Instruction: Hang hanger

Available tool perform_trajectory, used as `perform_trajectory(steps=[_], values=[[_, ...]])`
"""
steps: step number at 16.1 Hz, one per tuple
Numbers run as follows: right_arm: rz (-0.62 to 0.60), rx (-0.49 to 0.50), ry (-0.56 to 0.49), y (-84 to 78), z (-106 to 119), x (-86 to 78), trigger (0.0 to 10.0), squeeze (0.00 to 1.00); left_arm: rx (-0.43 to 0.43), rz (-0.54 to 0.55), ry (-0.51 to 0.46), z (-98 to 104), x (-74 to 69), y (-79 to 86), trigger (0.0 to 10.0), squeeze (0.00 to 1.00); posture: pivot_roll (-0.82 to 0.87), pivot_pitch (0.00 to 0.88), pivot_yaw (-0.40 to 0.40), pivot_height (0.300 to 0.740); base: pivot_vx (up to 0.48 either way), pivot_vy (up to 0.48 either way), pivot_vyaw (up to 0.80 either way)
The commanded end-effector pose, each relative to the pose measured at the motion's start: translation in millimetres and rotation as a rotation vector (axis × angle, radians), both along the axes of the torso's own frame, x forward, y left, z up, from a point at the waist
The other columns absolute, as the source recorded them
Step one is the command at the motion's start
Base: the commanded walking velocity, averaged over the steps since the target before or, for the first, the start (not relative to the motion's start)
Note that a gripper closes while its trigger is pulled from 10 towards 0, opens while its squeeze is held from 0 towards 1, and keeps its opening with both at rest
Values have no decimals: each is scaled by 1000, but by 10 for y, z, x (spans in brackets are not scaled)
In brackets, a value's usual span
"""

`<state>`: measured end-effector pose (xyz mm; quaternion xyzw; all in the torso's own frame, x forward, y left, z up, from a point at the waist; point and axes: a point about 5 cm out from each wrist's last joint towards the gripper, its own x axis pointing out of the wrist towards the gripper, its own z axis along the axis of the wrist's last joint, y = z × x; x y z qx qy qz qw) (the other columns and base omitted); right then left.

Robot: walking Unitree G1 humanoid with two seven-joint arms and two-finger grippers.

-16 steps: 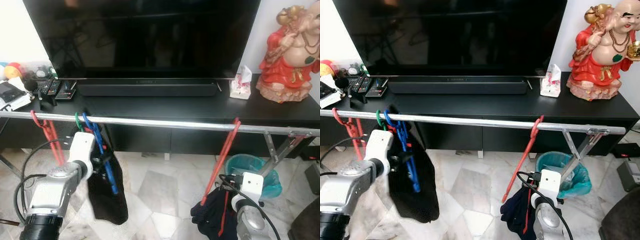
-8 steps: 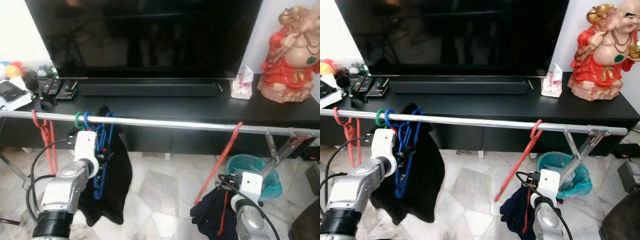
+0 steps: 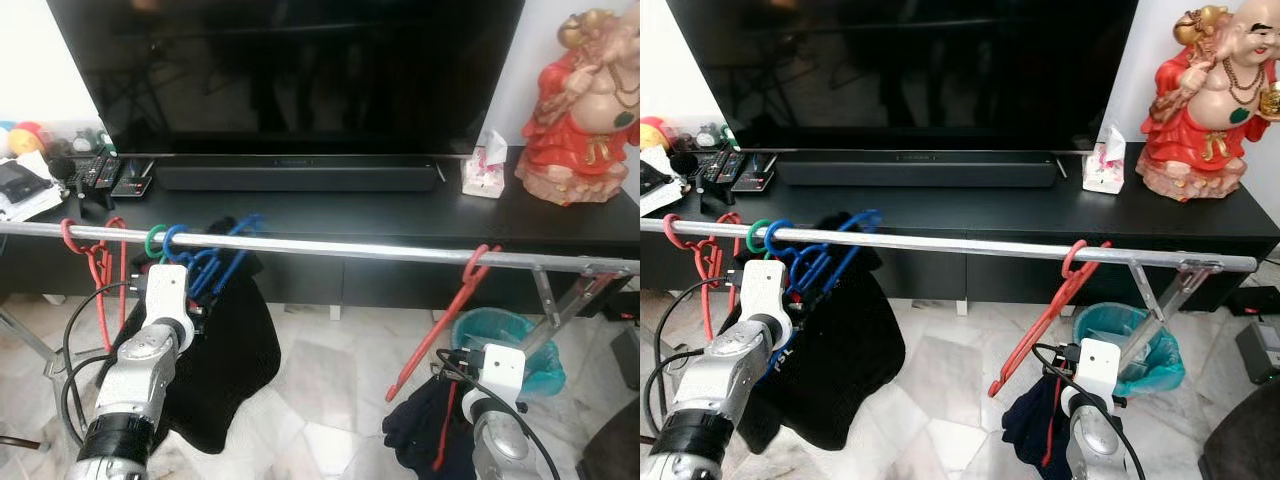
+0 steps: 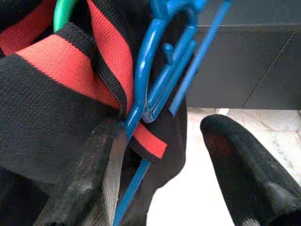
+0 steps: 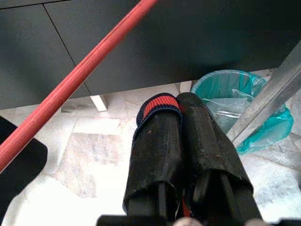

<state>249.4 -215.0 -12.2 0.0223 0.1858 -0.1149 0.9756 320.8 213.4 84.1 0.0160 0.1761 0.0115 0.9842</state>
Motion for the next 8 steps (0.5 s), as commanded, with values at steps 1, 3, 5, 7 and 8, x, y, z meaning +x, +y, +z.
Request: perform_trajectory(steps=[1, 3, 5, 7, 8], values=[[10, -9, -22, 13, 34, 34, 10000, 0, -9, -28, -14, 15, 30, -14, 10000, 0, -207, 0, 33, 740, 0, 0, 0], [10, -11, -23, 10, 35, 32, 10000, 0, -50, -90, -9, -19, 43, -71, 10000, 0, -209, 0, 33, 740, 0, 0, 0], [8, -12, -23, 7, 34, 27, 10000, 0, -84, -141, -7, -32, 33, -100, 10000, 0, -208, 0, 33, 740, 0, 0, 0], [10, -12, -23, 10, 33, 27, 10000, 0, -97, -133, -38, -15, 45, -41, 10000, 0, -207, 0, 32, 740, 0, 0, 0], [10, -11, -24, 12, 34, 28, 10000, 0, -113, -135, -55, 2, 50, -32, 10000, 0, -209, 0, 32, 740, 0, 0, 0]])
